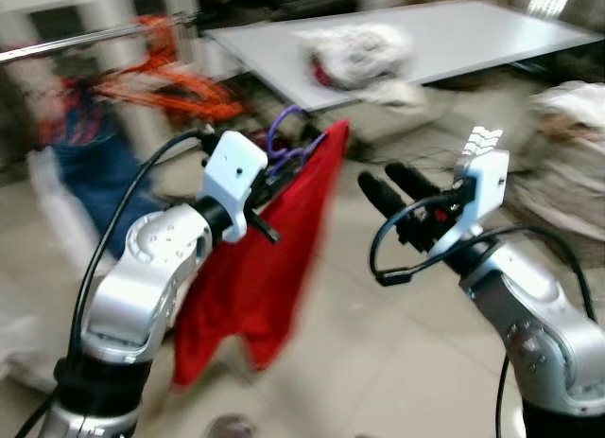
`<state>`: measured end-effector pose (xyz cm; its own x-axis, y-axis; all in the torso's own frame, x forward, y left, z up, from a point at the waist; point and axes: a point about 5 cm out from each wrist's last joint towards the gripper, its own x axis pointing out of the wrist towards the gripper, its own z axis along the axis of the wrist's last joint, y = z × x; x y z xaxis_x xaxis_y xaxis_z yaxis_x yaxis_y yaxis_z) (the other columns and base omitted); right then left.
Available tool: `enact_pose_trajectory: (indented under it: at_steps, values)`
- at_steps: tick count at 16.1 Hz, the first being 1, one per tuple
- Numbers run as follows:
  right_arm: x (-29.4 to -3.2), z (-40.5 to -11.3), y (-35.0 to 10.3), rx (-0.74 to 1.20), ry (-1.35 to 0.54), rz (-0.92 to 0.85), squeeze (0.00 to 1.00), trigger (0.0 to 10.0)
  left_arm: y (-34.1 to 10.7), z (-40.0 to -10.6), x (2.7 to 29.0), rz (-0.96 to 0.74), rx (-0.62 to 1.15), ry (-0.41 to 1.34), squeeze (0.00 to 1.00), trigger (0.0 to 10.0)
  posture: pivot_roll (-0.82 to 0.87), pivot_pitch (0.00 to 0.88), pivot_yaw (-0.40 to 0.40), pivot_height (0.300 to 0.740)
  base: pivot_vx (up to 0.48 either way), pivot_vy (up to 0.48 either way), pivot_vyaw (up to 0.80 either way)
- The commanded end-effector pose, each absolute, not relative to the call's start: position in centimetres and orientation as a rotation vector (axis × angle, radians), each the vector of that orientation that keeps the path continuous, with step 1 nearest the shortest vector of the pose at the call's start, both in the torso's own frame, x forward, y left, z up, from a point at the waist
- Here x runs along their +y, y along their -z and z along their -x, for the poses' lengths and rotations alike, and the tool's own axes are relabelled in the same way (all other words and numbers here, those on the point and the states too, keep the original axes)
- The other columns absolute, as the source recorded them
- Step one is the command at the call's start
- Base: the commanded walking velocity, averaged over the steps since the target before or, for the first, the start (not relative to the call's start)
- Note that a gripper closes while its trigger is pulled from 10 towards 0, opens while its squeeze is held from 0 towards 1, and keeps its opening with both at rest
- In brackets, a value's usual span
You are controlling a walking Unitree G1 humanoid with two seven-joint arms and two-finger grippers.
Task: Hang hanger
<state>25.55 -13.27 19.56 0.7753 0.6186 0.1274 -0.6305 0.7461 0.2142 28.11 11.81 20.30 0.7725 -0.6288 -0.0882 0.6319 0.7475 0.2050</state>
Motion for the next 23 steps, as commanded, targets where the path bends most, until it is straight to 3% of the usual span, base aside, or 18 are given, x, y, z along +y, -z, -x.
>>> enact_pose_trajectory:
  at_steps: [1,8,12,13,14,15,23]
  values:
    - [-13.2,-25.5,-19.7,-0.043,-0.707,-0.27,1.0,10.0,-21.5,-28.0,11.6,-0.213,-0.025,0.712,0.0,10.0,-0.01,0.023,-0.045,0.74,0.0,0.0,0.0]
    - [-12.7,-25.7,-19.9,-0.026,-0.708,-0.245,1.0,10.0,-22.4,-27.4,10.9,-0.157,-0.072,0.695,0.0,10.0,-0.01,0.029,-0.056,0.74,0.0,0.0,0.0]
    - [-12.8,-27.6,-19.5,0.005,-0.588,-0.133,1.0,10.0,-23.2,-26.9,10.6,-0.148,-0.074,0.76,0.0,10.0,-0.01,0.03,-0.059,0.74,0.0,0.0,0.0]
    - [-12.6,-28.1,-19.6,0.003,-0.572,-0.124,0.67,10.0,-23.3,-26.5,10.2,-0.146,-0.076,0.782,0.0,10.0,-0.01,0.029,-0.06,0.74,0.0,0.0,0.0]
    - [-12.4,-28.4,-19.6,0.005,-0.56,-0.109,0.14,10.0,-23.5,-26.3,10.0,-0.136,-0.079,0.796,0.0,10.0,0.0,0.03,-0.061,0.74,0.0,0.0,0.0]
    - [-12.3,-28.7,-19.6,0.008,-0.545,-0.088,0.0,10.0,-23.7,-26.2,9.8,-0.129,-0.088,0.81,0.0,10.0,0.0,0.031,-0.063,0.74,0.0,0.0,0.0]
    - [-11.8,-30.6,-20.8,-0.019,-0.469,-0.092,0.0,10.0,-24.0,-25.4,8.9,-0.134,-0.089,0.857,0.0,10.0,0.0,0.031,-0.068,0.74,0.0,0.0,0.0]
